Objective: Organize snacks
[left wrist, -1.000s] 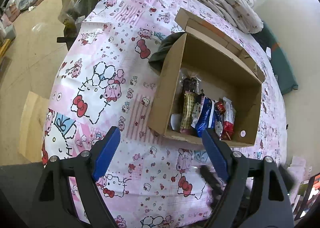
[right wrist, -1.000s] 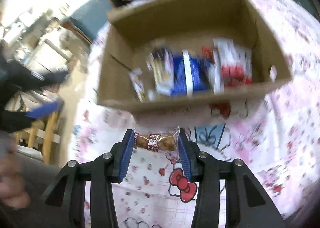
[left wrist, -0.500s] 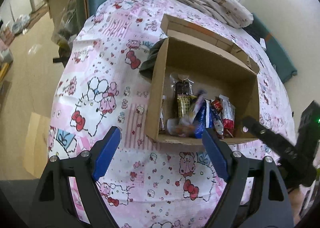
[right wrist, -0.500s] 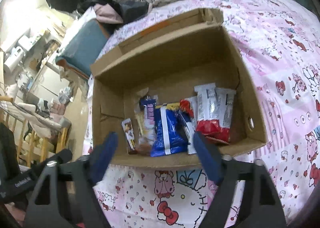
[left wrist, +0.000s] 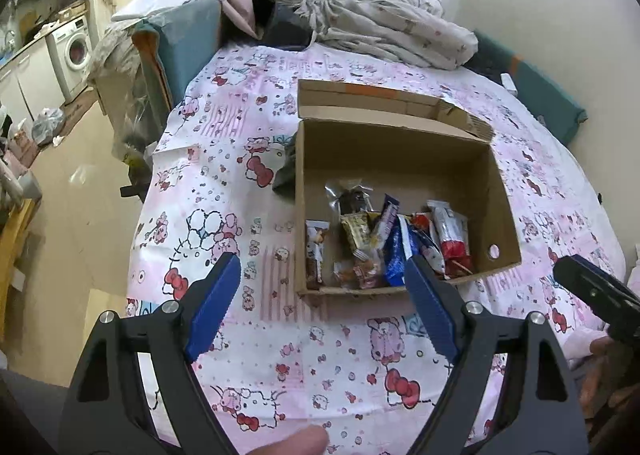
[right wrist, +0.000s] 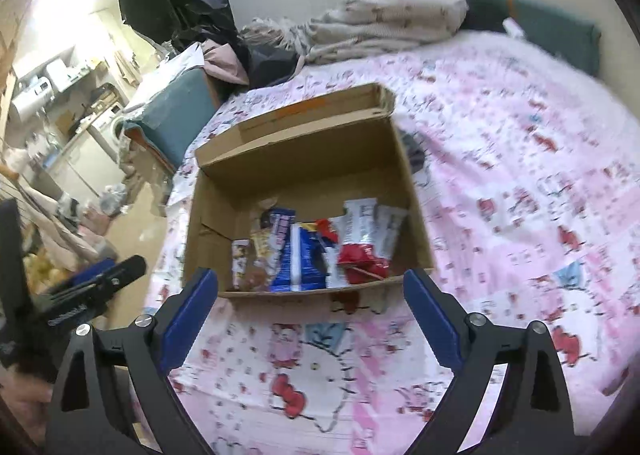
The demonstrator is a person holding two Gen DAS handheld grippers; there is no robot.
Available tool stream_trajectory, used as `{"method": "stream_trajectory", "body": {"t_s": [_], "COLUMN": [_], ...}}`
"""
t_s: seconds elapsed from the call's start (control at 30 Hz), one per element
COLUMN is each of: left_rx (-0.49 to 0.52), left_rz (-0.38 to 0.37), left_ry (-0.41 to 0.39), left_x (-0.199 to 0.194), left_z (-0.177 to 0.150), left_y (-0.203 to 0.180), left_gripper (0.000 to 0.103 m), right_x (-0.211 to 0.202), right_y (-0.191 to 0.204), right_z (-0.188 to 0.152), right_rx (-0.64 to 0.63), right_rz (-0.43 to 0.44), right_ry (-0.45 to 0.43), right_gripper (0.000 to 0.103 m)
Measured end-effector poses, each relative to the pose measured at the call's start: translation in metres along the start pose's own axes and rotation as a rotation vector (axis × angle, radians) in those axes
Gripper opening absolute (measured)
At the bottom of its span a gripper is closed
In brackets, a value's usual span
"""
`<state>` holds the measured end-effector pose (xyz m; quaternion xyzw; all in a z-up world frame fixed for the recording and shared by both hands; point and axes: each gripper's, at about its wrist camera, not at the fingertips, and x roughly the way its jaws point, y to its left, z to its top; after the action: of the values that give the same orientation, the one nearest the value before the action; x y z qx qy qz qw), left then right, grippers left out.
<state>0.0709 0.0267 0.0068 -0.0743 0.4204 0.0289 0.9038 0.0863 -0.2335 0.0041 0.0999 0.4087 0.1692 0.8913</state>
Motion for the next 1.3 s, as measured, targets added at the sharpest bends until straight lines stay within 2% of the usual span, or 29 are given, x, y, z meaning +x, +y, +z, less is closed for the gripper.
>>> {"method": "stream_trajectory", "body": {"t_s": [0.1, 0.17, 0.3, 0.53, 1.3], "left_rx": [0.020, 0.032, 0.024, 0.021, 0.028], "left_rz": [0.000, 0.013, 0.021, 0.052, 0.039], "left_ry": [-0.007, -0.012, -0.027, -0.065, -0.052], "left_x": [-0.003, -0.005, -0.009, -0.012, -0.011], "left_z": [-0.008, -0.014, -0.019, -0.019, -0.020], "left_y": [-0.007, -0.010, -0.010, -0.008, -0.011], "left_gripper": [0.086, 0.098, 0.103, 0.103, 0.103], "right_x": [-0.002, -0.001, 0.001, 0.006, 0.010], "right_y": [0.001, 0.002, 0.007, 0.019, 0.024], "right_z": [-0.005, -0.006, -0.009, -0.013, -0.013], "right_rx": [-0.007, -0.014, -0.056, -0.113, -0.128], "right_rz": [-0.036, -0.035, -0.047, -0.062, -0.075], "right_ry": [-0.033, -0.042, -0.068, -0.081, -0.086], "right_gripper": [0.096, 0.099, 0.102, 0.103, 0.103]}}
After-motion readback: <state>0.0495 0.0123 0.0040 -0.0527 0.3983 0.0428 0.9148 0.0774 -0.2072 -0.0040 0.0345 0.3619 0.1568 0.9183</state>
